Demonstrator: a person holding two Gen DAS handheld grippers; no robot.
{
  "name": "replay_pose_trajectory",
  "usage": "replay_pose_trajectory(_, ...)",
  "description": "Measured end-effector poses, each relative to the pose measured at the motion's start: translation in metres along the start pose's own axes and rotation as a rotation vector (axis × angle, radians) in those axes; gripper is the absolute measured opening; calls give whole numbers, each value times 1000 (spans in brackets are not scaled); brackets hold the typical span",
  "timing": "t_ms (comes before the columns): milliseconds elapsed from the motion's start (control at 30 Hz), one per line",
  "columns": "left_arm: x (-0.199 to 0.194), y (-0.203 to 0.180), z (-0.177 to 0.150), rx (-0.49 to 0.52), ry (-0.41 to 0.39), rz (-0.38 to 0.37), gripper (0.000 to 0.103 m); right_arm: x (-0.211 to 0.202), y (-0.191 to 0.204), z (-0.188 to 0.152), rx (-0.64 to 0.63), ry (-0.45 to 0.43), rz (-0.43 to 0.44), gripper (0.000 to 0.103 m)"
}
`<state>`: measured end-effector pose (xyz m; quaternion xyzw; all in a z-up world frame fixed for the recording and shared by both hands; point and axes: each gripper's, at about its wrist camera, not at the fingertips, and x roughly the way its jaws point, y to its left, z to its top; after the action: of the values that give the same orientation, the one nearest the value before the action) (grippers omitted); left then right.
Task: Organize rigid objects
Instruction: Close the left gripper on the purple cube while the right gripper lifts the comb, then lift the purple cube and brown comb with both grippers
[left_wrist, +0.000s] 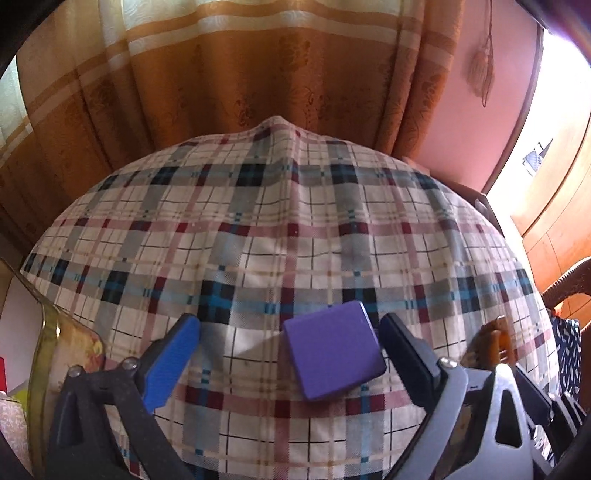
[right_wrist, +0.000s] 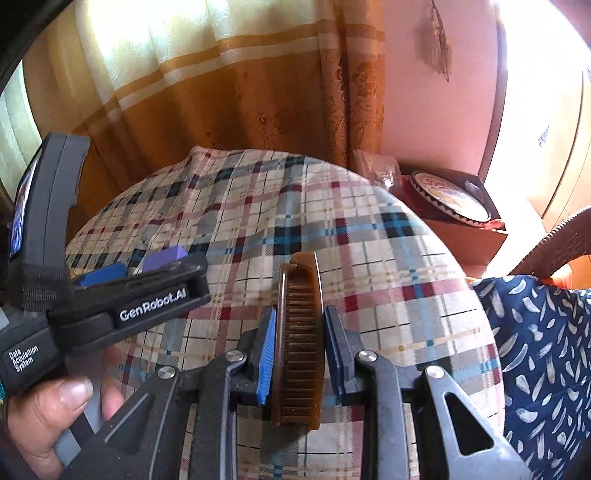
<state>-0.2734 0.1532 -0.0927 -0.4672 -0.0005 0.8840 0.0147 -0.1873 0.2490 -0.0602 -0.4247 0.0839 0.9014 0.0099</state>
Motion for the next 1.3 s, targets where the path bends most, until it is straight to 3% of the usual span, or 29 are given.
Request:
replay_pose_trajectory(167, -8, -5, -4, 27, 18, -23, 75, 1, -1, 0, 8, 7, 4, 28)
replay_pose_trajectory(333, -14, -11, -5, 67, 47, -62, 39, 2, 4, 0, -17, 13, -15, 28)
replay_pose_trajectory(567, -19, -4, -9, 60, 38, -100, 39, 3, 5, -1, -30, 15, -15, 28)
replay_pose_trajectory(867, -26, -3, -23, 71, -33, -58, 39, 3, 11, -1, -57, 17, -26, 28)
replay_pose_trajectory(1067, -32, -3, -34, 85, -85, -26, 39, -4, 11, -2, -55, -18, 17, 28)
replay_pose_trajectory(1300, -35, 2, -38, 63, -85, -33, 39, -9, 12, -2, -57, -39, 17, 28)
